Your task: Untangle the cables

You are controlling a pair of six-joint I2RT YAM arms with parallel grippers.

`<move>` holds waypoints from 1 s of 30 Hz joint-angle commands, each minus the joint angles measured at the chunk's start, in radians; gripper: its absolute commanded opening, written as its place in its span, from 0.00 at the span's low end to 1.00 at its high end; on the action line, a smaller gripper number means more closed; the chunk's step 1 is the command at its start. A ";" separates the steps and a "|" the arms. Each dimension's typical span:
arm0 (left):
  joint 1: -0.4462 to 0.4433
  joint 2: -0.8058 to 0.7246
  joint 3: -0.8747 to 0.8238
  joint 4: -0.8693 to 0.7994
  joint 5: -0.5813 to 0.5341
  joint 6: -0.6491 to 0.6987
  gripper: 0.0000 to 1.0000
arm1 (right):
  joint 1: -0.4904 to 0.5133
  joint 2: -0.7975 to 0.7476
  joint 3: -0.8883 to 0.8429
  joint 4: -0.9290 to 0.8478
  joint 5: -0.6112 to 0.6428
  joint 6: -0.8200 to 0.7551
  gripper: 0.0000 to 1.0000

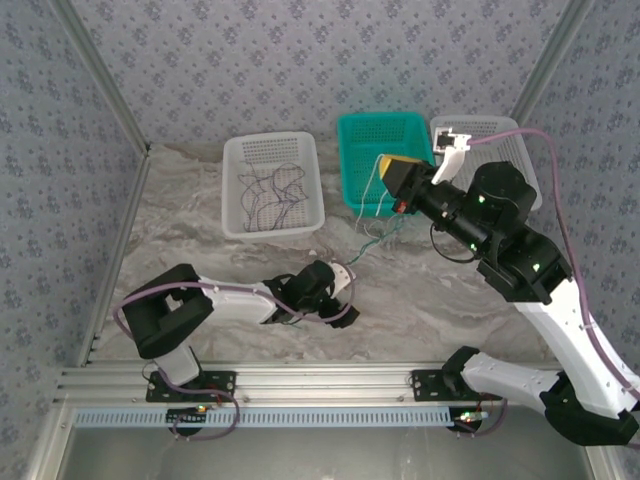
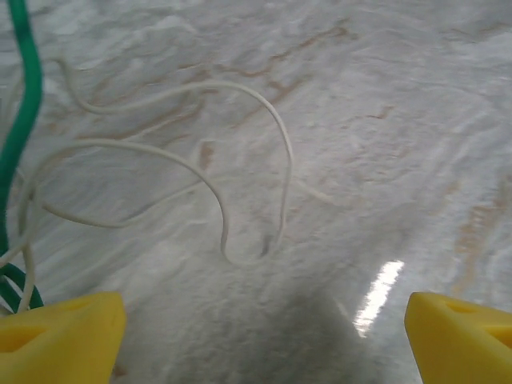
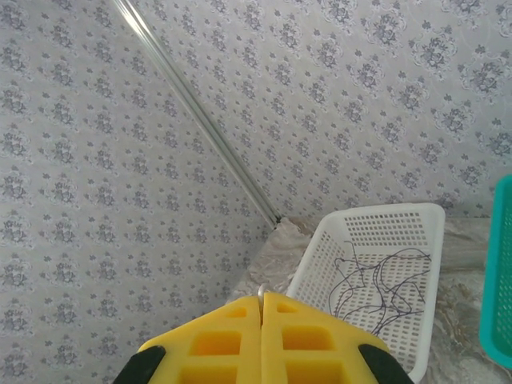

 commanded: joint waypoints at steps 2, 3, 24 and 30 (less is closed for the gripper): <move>-0.003 -0.022 -0.035 0.035 -0.144 0.010 0.88 | -0.021 -0.028 0.051 -0.012 0.033 -0.015 0.00; -0.004 -0.030 -0.040 0.021 -0.168 0.004 0.88 | -0.026 -0.033 0.049 -0.012 0.034 -0.015 0.00; 0.092 -0.439 -0.116 0.274 0.039 0.027 0.96 | -0.080 0.001 0.000 0.013 -0.127 0.047 0.00; 0.089 -0.154 0.131 0.365 0.264 -0.011 0.97 | -0.080 -0.008 -0.015 0.016 -0.126 0.067 0.00</move>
